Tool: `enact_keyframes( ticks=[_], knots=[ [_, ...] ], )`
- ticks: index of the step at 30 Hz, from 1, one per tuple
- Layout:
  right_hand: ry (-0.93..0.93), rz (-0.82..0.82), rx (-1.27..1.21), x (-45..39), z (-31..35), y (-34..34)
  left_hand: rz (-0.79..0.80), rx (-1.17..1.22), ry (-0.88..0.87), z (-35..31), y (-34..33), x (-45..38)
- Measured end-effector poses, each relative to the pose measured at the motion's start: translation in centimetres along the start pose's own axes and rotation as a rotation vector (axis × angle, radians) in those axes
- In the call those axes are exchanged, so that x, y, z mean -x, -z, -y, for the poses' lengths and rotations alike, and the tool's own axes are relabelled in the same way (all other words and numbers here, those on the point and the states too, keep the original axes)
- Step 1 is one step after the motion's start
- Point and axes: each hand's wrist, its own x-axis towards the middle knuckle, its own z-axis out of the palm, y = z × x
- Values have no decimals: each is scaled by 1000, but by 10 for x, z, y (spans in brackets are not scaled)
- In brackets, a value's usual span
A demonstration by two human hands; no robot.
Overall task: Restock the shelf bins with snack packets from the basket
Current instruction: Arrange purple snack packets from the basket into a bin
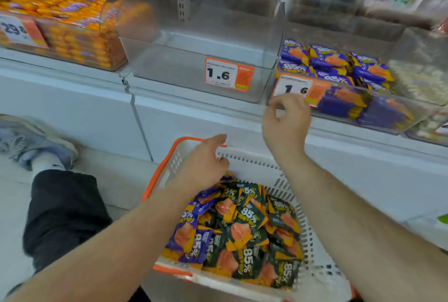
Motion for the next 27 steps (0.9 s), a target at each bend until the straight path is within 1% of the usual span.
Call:
enact_keyframes(
  ticks=[1, 4, 5, 7, 8, 10, 13, 15, 17, 20, 22, 25, 27],
  knots=[
    [-159, 163, -29, 30, -3, -6, 36, 38, 56, 12, -6, 6],
    [-620, 797, 101, 114, -19, -25, 119, 70, 178, 43, -25, 20],
    [-773, 952, 76, 137, -25, -30, 133, 79, 208, 52, -30, 25],
    [-1059, 1142, -30, 176, -31, -32, 146, 105, 258, 66, -35, 34],
    [-1120, 1210, -37, 191, -33, -33, 150, 106, 277, 72, -38, 37],
    [-1148, 1306, 17, 217, -38, -36, 158, 99, 298, 80, -40, 43],
    [-1177, 1372, 84, 232, -35, -42, 158, 104, 331, 91, -45, 48],
    [-1219, 1373, 115, 233, -33, -43, 158, 123, 359, 95, -48, 49],
    [-1345, 1321, 39, 235, -32, -41, 148, 142, 370, 96, -50, 49],
    [-1573, 1196, -179, 245, -31, -40, 146, 150, 361, 94, -51, 50],
    [-1640, 1127, -276, 249, -27, -40, 145, 157, 360, 92, -51, 51],
    [-1585, 1041, -289, 241, -26, -39, 139, 174, 358, 90, -49, 49],
    [-1440, 1021, -224, 222, -29, -35, 146, 184, 352, 88, -49, 46]
  ],
)
